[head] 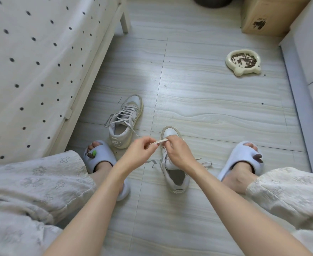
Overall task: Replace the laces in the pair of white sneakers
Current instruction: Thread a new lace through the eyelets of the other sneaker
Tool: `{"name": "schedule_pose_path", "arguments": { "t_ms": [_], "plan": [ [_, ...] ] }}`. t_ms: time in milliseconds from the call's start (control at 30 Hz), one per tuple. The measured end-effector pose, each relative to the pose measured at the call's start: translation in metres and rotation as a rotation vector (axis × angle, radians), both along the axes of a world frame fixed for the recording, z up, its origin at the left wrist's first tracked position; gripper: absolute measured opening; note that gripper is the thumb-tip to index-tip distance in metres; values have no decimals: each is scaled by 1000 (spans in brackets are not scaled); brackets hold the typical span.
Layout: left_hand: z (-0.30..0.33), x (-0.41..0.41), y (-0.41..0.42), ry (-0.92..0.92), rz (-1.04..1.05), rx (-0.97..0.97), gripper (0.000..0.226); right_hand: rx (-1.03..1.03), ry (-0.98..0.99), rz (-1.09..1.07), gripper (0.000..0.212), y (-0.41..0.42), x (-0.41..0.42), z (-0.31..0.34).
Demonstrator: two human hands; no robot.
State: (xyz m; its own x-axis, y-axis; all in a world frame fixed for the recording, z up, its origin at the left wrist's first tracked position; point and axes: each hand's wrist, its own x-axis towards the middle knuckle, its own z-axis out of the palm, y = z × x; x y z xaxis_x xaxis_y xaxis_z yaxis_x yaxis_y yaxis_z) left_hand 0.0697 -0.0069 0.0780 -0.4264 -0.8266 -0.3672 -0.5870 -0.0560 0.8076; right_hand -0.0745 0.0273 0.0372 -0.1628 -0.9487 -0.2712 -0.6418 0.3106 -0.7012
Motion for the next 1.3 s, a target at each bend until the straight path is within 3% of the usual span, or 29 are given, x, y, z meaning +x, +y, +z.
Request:
{"name": "schedule_pose_path", "arguments": {
  "t_ms": [133, 433, 700, 800, 967, 1033, 1167, 1300],
  "plan": [
    [-9, -5, 15, -128, -66, -274, 17, -124, -67, -113, 24, 9, -4, 20],
    [8, 3, 21, -259, 62, -557, 21, -345, -243, -239, 22, 8, 6, 62],
    [-8, 19, 25, -578, 122, -308, 24, -333, -342, -585, 23, 0, -35, 74],
    [-23, 28, 25, -610, 116, -195, 25, -321, -323, -678, 23, 3, -51, 73],
    [-28, 23, 23, -713, 46, -221, 34, -288, -274, -736, 25, 6, -64, 66],
    [-29, 19, 20, -689, 62, -171, 34, -258, -223, -702, 27, 5, -66, 62],
    [-32, 14, 14, -412, 128, -68, 22, -149, -105, -639, 44, 0, -67, 57],
    [-28, 3, 15, -248, 292, -10, 8, -79, -77, -585, 34, -8, -66, 46]
  ]
}}
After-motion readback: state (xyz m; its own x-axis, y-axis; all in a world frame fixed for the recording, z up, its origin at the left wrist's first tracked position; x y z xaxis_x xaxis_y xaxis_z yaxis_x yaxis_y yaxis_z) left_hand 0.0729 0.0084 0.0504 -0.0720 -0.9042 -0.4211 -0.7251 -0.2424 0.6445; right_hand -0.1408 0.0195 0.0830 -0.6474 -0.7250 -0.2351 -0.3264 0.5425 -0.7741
